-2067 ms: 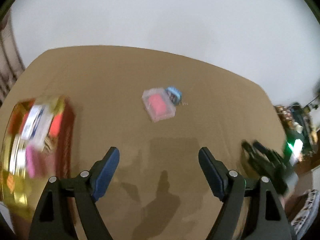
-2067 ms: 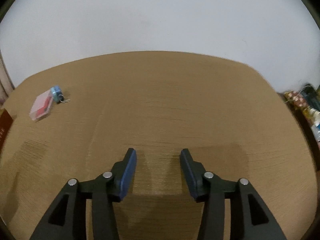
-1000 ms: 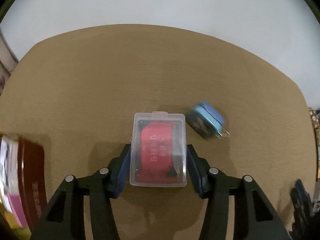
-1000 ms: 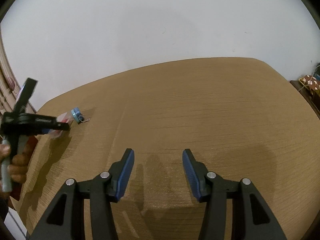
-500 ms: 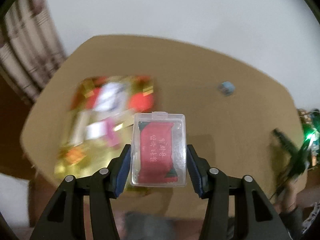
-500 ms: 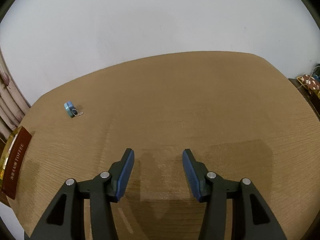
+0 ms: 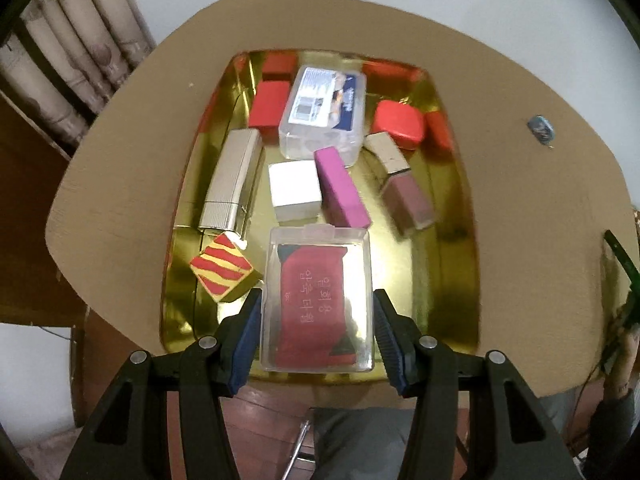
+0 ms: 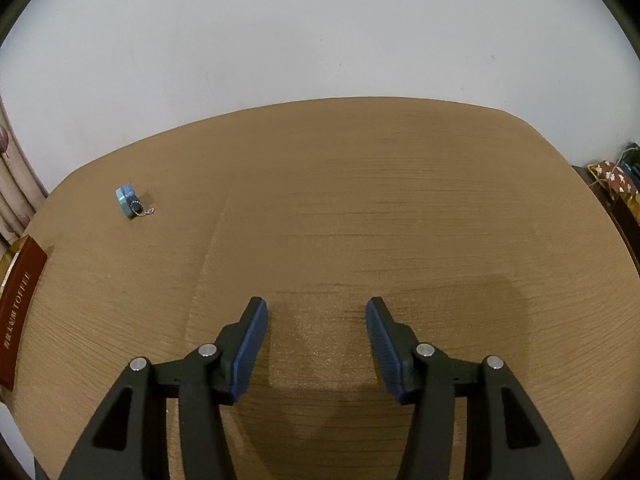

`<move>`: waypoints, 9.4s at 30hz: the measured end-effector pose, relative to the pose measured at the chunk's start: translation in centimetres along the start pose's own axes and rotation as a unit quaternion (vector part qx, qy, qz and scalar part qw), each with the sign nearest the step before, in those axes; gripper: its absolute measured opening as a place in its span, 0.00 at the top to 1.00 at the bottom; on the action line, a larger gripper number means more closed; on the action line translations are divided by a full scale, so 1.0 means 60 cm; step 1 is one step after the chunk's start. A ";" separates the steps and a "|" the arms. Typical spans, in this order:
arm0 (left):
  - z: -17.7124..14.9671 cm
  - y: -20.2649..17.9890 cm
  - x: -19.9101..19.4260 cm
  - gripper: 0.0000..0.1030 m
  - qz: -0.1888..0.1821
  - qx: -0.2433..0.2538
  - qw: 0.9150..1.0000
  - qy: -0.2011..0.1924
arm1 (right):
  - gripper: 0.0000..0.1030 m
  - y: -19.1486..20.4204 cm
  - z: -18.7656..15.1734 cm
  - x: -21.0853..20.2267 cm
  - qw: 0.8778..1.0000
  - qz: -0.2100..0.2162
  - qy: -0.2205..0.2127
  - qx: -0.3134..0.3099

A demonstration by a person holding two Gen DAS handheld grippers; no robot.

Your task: Organize rigid objects

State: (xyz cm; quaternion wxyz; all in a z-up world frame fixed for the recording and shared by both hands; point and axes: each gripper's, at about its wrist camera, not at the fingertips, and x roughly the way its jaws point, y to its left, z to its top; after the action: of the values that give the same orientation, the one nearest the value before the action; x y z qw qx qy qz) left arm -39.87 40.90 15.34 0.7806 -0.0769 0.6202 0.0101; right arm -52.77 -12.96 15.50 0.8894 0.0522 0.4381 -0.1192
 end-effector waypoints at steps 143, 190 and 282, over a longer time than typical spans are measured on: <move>-0.221 0.158 -0.132 0.20 -0.006 0.072 0.946 -0.317 | 0.28 0.668 -0.208 -0.300 0.934 0.076 -0.341 -0.075; 0.074 0.203 -0.022 0.06 0.061 0.008 0.916 -0.396 | 0.19 0.583 -0.017 -0.084 0.961 0.067 -0.262 0.066; -0.154 0.034 -0.052 0.01 -0.006 0.047 0.945 -0.324 | 0.19 0.554 -0.172 -0.202 0.962 0.001 -0.269 -0.052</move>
State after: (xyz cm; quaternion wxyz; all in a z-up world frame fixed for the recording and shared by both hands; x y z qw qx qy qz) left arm -49.72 41.94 16.12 0.9420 -0.0363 0.3336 0.0011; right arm -59.24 23.23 18.39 0.9760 -0.0277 0.1887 -0.1054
